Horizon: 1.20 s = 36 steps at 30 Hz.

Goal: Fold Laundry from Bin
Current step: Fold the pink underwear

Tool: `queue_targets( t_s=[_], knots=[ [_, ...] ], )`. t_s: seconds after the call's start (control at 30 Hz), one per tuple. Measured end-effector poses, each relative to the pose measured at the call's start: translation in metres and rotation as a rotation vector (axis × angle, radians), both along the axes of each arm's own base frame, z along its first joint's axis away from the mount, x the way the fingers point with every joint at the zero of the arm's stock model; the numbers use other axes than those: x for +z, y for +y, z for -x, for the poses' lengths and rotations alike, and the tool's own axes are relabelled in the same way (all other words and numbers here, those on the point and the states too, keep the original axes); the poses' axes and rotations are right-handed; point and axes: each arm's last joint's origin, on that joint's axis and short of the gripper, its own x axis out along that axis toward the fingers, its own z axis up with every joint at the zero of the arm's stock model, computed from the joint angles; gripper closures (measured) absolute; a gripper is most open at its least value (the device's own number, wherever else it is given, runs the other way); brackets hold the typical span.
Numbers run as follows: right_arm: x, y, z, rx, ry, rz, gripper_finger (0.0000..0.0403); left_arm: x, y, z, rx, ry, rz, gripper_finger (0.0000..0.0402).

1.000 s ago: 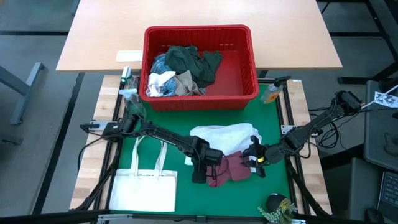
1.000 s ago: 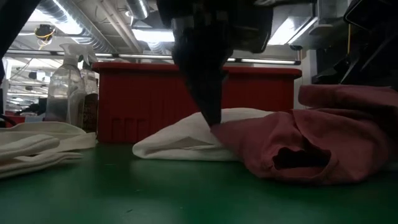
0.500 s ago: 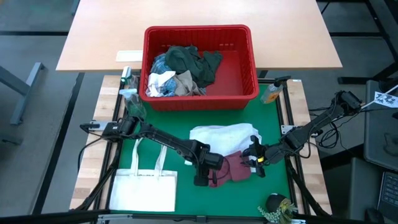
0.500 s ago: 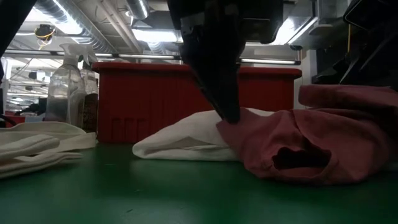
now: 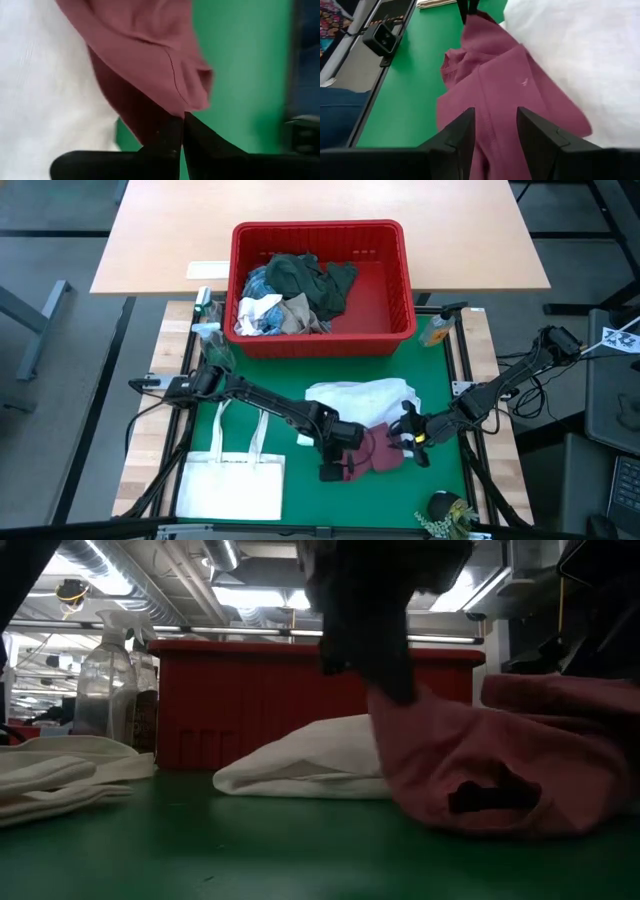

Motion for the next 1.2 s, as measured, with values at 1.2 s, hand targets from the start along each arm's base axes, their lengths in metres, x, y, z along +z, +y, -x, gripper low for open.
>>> queue_targets(
  t_s=[1.2],
  knots=[
    [0.069, 0.008, -0.002, 0.138, 0.161, -0.008, 0.0258, 0.038, 0.026, -0.059, 0.328, -0.504, 0.389, 0.04]
  ],
)
